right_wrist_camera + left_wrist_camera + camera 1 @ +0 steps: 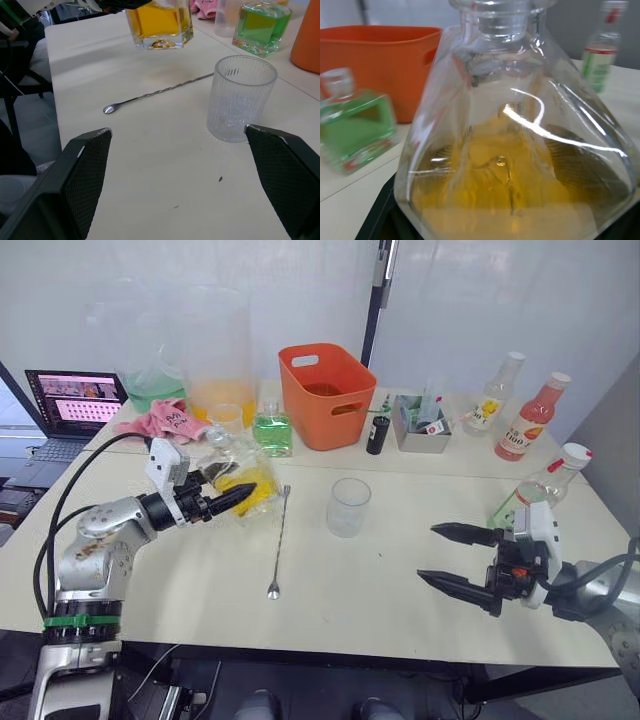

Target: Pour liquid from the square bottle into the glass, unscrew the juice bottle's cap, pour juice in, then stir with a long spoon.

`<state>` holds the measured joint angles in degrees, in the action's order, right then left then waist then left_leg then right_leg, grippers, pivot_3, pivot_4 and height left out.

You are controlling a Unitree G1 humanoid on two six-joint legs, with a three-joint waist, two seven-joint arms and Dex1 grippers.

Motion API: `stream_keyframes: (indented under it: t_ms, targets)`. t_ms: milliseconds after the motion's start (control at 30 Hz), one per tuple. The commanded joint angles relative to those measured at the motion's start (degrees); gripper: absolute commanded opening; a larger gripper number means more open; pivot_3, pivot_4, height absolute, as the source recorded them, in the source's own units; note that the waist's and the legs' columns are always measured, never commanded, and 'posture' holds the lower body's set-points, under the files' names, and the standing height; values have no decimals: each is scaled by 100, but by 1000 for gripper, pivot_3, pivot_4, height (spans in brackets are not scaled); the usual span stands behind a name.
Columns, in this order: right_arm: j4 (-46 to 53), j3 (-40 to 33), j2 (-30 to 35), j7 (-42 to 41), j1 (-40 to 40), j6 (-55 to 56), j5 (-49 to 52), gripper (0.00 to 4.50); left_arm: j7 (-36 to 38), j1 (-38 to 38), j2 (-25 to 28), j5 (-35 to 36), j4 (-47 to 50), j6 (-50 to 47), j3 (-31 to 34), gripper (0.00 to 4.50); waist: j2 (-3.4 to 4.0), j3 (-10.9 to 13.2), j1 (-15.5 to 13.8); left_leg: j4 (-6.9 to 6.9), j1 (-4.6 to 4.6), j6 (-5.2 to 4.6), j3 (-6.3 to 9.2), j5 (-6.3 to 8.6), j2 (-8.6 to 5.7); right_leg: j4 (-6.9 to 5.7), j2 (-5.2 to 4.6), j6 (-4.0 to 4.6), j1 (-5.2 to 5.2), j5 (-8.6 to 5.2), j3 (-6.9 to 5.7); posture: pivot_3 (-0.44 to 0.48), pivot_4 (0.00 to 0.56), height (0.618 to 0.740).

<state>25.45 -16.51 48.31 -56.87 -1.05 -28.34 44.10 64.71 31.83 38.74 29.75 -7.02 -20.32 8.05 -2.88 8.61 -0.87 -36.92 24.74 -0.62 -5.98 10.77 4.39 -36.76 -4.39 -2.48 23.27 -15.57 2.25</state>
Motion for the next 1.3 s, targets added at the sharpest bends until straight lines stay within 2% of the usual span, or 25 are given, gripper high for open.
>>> stream_keyframes:
  t_ms: [33,133,267,467,600,1200,1267,1300]
  targets:
    - [-4,-252,57,-14,-35,-30,86,4500,876,425,26,291,251,-78,-351,2796,0,0,7,0,-1,0,0,0,-1,0,0,0,-1,0,1,0,150,739]
    - [-37,-326,72,-7,7,-43,87,4500,1298,530,-109,197,362,-241,-883,2796,1,0,18,-1,-1,-1,3,0,0,-2,4,-1,0,0,2,0,150,739]
    - [5,-416,86,25,41,-111,103,4500,1503,617,-429,-223,183,141,-1434,2796,1,0,17,-3,0,-1,5,-1,0,-3,6,-1,0,-1,3,0,150,739]
    - [115,-455,89,117,-22,-268,151,4500,1534,783,-890,-521,-160,469,-1737,2796,1,0,28,-6,0,-2,12,-1,0,-7,9,-1,0,-1,5,0,150,739]
    - [226,-425,108,231,-151,-415,207,4500,1508,599,-1067,-842,-167,750,-1996,2796,5,0,25,-6,0,-2,16,-1,-1,-7,9,-2,0,-1,7,0,150,739]
    - [235,-371,137,372,-362,-657,264,4500,1270,197,-1397,-1392,-525,1531,-2185,2796,23,-11,-4,-28,-2,-4,33,-1,-8,-12,5,-5,-17,-1,6,0,150,739]
    - [230,-358,153,336,-365,-677,261,4500,1246,190,-1407,-1359,-515,1482,-2148,3815,27,-13,4,-30,-3,-4,35,-1,-8,-15,5,-5,-18,-1,6,0,150,739]
    - [228,-353,158,321,-366,-683,259,4500,1238,192,-1413,-1339,-512,1449,-2127,4064,27,-13,12,-30,-3,-4,36,-1,-8,-16,5,-5,-17,-1,6,0,150,739]
